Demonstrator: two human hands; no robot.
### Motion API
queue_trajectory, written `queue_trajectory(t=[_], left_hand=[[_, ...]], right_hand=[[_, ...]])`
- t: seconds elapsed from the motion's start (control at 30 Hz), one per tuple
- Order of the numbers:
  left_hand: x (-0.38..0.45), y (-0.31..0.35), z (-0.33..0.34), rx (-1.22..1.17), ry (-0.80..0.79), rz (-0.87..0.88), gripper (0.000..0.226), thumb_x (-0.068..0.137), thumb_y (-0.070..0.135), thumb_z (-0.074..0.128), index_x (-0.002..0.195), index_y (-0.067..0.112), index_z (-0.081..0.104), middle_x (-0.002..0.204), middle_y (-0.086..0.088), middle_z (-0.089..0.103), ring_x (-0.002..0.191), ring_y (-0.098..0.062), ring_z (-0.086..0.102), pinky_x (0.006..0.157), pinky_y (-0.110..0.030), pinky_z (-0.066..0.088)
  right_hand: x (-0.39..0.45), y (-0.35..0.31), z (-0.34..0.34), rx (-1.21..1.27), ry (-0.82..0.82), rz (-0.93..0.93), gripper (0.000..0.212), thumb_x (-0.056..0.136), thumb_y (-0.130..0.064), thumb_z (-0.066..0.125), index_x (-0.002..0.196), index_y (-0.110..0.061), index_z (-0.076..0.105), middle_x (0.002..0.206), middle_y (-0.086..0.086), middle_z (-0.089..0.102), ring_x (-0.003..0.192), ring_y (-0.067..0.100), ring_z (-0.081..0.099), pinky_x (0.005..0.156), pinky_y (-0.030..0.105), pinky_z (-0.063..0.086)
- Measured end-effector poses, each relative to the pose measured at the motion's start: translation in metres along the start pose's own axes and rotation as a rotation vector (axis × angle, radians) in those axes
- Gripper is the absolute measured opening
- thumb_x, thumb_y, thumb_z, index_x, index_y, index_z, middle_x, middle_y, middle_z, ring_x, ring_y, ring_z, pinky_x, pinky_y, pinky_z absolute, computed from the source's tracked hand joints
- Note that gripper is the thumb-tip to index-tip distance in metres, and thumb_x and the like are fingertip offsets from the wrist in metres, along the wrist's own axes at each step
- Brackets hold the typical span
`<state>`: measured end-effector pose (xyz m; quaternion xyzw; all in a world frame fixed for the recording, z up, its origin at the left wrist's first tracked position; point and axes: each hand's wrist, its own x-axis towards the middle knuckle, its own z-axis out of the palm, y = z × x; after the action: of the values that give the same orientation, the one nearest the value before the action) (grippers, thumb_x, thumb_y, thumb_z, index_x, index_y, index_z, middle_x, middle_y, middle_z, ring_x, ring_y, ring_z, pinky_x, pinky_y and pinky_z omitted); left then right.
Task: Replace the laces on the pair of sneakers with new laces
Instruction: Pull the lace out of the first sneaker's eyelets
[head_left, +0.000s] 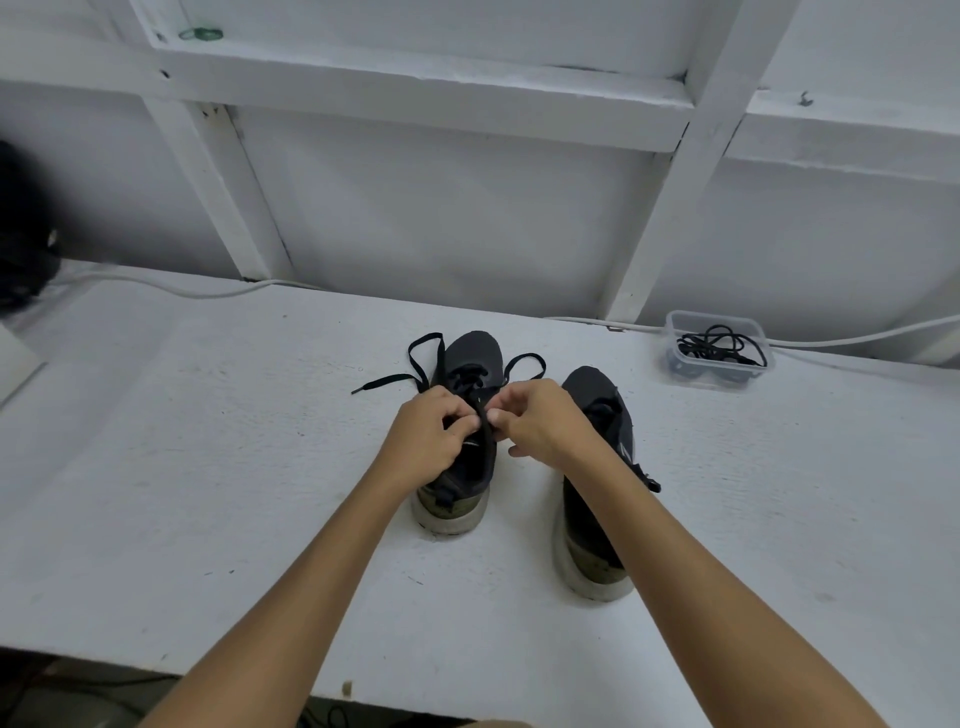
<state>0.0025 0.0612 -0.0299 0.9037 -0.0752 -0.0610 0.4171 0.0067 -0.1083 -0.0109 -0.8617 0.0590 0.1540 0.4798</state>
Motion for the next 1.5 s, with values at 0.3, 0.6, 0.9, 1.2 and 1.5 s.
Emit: queue_trajectory(t=[0.3, 0.6, 0.9, 1.2, 1.5], left_hand=[[0.002, 0.004, -0.008, 0.049, -0.046, -0.012, 0.011, 0.096, 0.023, 0.063, 0.090, 0.025, 0.072, 0.099, 0.007, 0.063, 0.092, -0.008, 0.058, 0.075, -0.014, 0.038], [0.005, 0.004, -0.001, 0.045, 0.019, -0.011, 0.010, 0.095, 0.022, 0.066, 0.087, 0.019, 0.073, 0.093, 0.009, 0.064, 0.086, -0.008, 0.059, 0.069, -0.008, 0.036], [0.006, 0.001, -0.002, 0.076, -0.009, -0.017, 0.013, 0.095, 0.028, 0.066, 0.097, 0.020, 0.077, 0.100, 0.006, 0.065, 0.095, -0.010, 0.060, 0.077, -0.017, 0.040], [-0.013, -0.007, -0.013, -0.146, 0.116, -0.155, 0.014, 0.085, 0.030, 0.079, 0.092, 0.023, 0.069, 0.088, 0.010, 0.070, 0.082, 0.001, 0.063, 0.066, -0.003, 0.043], [-0.009, -0.015, -0.013, -0.396, 0.096, -0.310, 0.015, 0.095, 0.034, 0.065, 0.090, 0.025, 0.075, 0.090, 0.006, 0.075, 0.091, -0.011, 0.069, 0.086, -0.029, 0.057]], right_hand=[[-0.001, -0.003, 0.005, -0.077, -0.013, -0.008, 0.012, 0.099, -0.016, 0.059, 0.089, -0.018, 0.064, 0.091, 0.008, 0.074, 0.089, 0.023, 0.074, 0.083, 0.044, 0.062], [-0.006, -0.003, 0.005, -0.076, 0.031, -0.031, 0.014, 0.099, -0.013, 0.060, 0.088, -0.018, 0.065, 0.091, 0.009, 0.074, 0.085, 0.027, 0.074, 0.072, 0.043, 0.063], [-0.001, -0.010, 0.002, -0.261, -0.027, -0.052, 0.016, 0.099, -0.012, 0.053, 0.088, -0.022, 0.059, 0.093, 0.006, 0.070, 0.087, 0.026, 0.069, 0.082, 0.046, 0.060], [0.004, -0.002, -0.017, -0.182, 0.274, 0.005, 0.009, 0.096, -0.012, 0.052, 0.103, -0.018, 0.051, 0.089, 0.013, 0.067, 0.080, 0.033, 0.068, 0.073, 0.048, 0.060], [-0.026, -0.004, 0.005, -0.028, 0.139, 0.037, 0.020, 0.099, -0.033, 0.058, 0.100, -0.021, 0.074, 0.079, -0.006, 0.071, 0.075, 0.010, 0.065, 0.079, 0.032, 0.059]])
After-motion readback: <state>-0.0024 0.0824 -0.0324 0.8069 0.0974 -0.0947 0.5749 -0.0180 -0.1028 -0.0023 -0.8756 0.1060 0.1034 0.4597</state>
